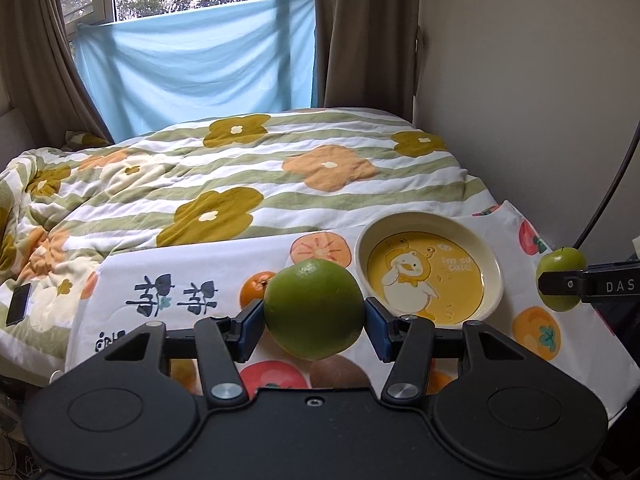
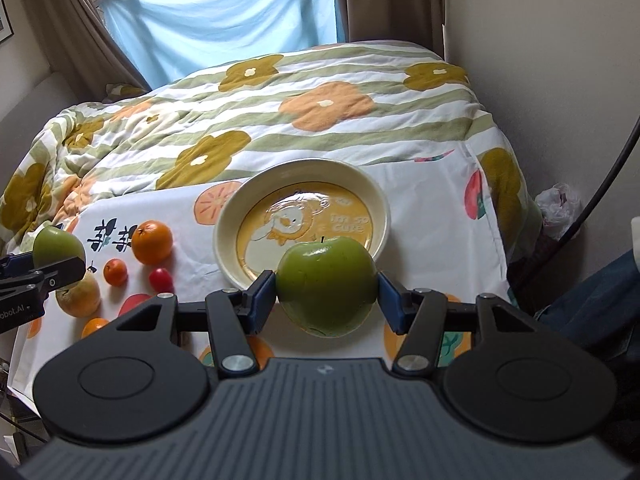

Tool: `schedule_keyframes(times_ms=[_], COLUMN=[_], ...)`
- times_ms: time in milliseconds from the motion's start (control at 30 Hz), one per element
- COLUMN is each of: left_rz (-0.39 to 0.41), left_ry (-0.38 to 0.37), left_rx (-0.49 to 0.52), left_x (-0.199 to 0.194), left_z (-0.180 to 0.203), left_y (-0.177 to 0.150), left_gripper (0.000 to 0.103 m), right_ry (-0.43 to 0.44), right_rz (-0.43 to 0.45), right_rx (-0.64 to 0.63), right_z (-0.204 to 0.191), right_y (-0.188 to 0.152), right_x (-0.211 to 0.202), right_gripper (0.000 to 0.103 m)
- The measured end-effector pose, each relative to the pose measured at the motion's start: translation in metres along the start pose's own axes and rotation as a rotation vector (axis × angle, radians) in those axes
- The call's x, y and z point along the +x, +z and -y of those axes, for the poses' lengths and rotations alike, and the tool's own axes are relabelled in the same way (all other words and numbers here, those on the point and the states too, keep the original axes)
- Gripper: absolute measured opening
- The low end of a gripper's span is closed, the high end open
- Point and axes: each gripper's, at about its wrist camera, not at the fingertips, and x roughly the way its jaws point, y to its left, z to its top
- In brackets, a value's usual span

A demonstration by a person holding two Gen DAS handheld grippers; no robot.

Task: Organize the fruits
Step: 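Carry both green apples over the cream bowl and lower them in, then open both tools to release the green apples into the bowl and withdraw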

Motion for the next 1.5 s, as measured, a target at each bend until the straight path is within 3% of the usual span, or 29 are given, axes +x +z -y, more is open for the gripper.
schedule_keyframes(times_ms=[533, 800, 1267, 1300, 1367, 1500], left_rz=[-0.027, -0.094, -0.200, -0.199, -0.164, -0.130], left_ry=[0.002, 0.007, 0.003, -0.003, 0.005, 0.006], left_rx=[0.034, 0.107, 0.147, 0.149, 0.155, 0.124], left_x=[0.116, 0.180, 0.221, 0.220, 0.214, 0.201], left_z=[0.068, 0.089, 0.103, 0.102, 0.102, 0.093], left_y=[0.053, 0.062, 0.060, 0.061, 0.062, 0.064], left_gripper=[0.058, 0.058, 0.059, 0.062, 0.088, 0.090], right_ry=[0.052, 0.065, 0.083, 0.082, 0.080, 0.078], right_rz=[-0.026, -0.054, -0.095, -0.095, -0.094, -0.093], right_rx=[-0.051, -0.046, -0.033, -0.034, -0.034, -0.039], right_z=[0.063, 0.077, 0.086, 0.087, 0.087, 0.084], right_y=[0.070, 0.083, 0.087, 0.088, 0.089, 0.090], right_x=[0.086, 0.120, 0.142, 0.142, 0.142, 0.140], right_gripper=[0.070, 0.070, 0.070, 0.070, 0.070, 0.070])
